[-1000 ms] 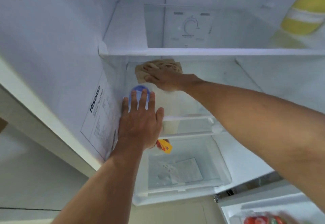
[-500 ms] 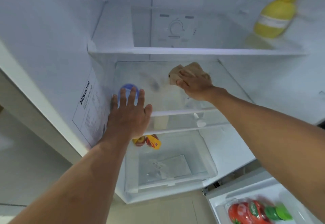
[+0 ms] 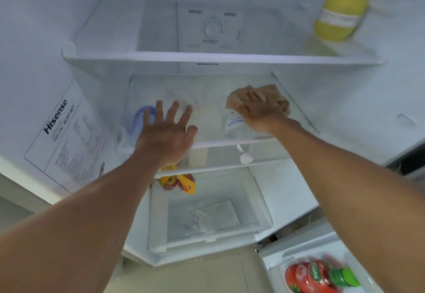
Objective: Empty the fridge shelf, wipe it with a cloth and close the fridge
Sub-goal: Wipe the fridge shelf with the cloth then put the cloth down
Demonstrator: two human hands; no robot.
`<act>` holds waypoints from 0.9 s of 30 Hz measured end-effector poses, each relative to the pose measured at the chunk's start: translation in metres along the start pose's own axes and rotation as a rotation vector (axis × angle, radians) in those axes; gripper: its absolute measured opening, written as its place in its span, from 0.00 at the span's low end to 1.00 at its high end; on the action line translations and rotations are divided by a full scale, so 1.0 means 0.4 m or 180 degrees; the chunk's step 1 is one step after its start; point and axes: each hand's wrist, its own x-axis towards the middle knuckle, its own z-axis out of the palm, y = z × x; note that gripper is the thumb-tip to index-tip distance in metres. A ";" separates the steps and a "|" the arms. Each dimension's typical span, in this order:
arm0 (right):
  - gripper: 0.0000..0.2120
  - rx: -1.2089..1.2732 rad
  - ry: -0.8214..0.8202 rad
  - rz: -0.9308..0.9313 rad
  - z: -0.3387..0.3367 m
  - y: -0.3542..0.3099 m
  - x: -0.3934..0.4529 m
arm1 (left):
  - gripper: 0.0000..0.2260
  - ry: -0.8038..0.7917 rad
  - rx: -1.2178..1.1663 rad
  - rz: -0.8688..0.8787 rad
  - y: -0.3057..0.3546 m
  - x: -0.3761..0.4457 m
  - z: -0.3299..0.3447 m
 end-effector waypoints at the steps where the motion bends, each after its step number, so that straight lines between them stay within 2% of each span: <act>1: 0.31 -0.0004 0.0022 -0.0102 0.003 -0.017 -0.028 | 0.33 -0.0039 0.0101 0.0113 -0.003 -0.006 -0.001; 4: 0.25 -0.0150 0.0171 -0.0557 0.038 -0.076 -0.126 | 0.25 0.0017 0.0170 0.0218 -0.007 -0.018 -0.011; 8: 0.25 0.0019 0.0262 -0.0747 0.058 -0.131 -0.191 | 0.25 -0.0011 -0.0104 0.0125 0.000 -0.027 -0.028; 10: 0.25 0.0455 0.0130 -0.0829 0.035 -0.121 -0.194 | 0.25 -0.0086 -0.0221 0.0083 -0.002 -0.025 -0.033; 11: 0.25 0.0983 0.0127 -0.0860 0.016 -0.112 -0.198 | 0.26 -0.0165 -0.0245 0.0062 -0.001 -0.027 -0.038; 13: 0.20 0.2048 0.0493 -0.0819 -0.021 -0.084 -0.205 | 0.37 -0.0217 -0.0309 0.0053 0.004 -0.030 -0.044; 14: 0.18 0.2187 0.0884 -0.0740 -0.033 -0.061 -0.200 | 0.41 -0.0199 -0.0343 0.0036 0.007 -0.031 -0.043; 16: 0.16 0.1953 0.1478 -0.0394 -0.051 -0.017 -0.179 | 0.42 -0.0069 -0.0641 -0.0138 0.021 -0.026 -0.046; 17: 0.14 0.1762 0.1506 -0.0153 -0.055 0.001 -0.163 | 0.41 0.0030 -0.0834 -0.0286 0.035 -0.021 -0.052; 21: 0.08 0.1593 0.0690 0.0748 -0.082 0.027 -0.102 | 0.43 0.0331 -0.1088 -0.0835 0.135 0.025 -0.080; 23: 0.12 0.1519 0.0380 0.0892 -0.103 0.021 -0.089 | 0.42 0.0260 -0.1024 -0.0962 0.176 0.046 -0.090; 27: 0.12 0.1551 0.0293 0.0788 -0.091 0.009 -0.080 | 0.26 0.0113 -0.0977 -0.1020 0.224 0.044 -0.130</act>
